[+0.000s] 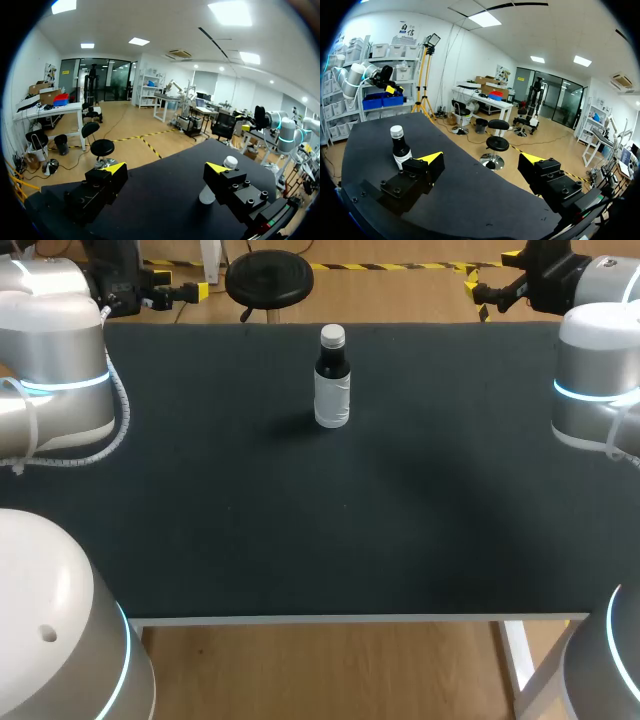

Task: Unscrew the bottle cap

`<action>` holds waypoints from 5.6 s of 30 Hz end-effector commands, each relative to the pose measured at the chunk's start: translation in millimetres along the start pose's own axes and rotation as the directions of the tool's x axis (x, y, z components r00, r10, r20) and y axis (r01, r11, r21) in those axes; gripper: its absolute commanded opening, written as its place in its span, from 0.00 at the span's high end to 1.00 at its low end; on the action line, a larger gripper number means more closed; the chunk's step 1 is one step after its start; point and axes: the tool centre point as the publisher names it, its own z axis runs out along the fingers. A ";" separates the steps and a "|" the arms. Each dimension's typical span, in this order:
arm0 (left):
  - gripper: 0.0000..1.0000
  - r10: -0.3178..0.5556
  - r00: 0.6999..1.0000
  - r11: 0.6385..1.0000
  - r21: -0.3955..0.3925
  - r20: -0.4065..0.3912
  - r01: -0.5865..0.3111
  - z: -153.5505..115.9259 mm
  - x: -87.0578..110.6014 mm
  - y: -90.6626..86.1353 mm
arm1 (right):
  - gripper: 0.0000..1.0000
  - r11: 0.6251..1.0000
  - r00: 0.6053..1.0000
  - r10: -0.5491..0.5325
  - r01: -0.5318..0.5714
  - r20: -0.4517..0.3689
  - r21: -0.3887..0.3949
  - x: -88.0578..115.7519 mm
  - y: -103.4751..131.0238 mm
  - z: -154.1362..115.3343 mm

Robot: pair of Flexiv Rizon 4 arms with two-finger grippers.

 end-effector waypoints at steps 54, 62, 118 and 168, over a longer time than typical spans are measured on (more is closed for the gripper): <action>0.00 0.194 0.849 0.981 0.120 -0.491 -0.154 23.5 46.2 37.0 | 0.00 1.000 1.000 0.000 0.000 0.000 0.002 0.0 0.4 -0.2; 0.00 0.185 0.856 0.982 0.111 -0.482 -0.150 24.3 47.0 36.9 | 0.00 1.000 1.000 0.000 0.000 0.000 0.002 0.0 0.4 -0.2; 0.00 0.370 0.545 0.925 0.353 -0.752 -0.141 121.6 118.9 76.3 | 0.00 1.000 1.000 0.000 0.000 0.000 0.002 0.0 0.4 -0.2; 0.00 0.339 0.407 0.941 0.314 -0.848 -0.130 171.4 184.2 85.8 | 0.00 1.000 1.000 0.000 0.000 0.000 0.002 0.0 0.4 -0.2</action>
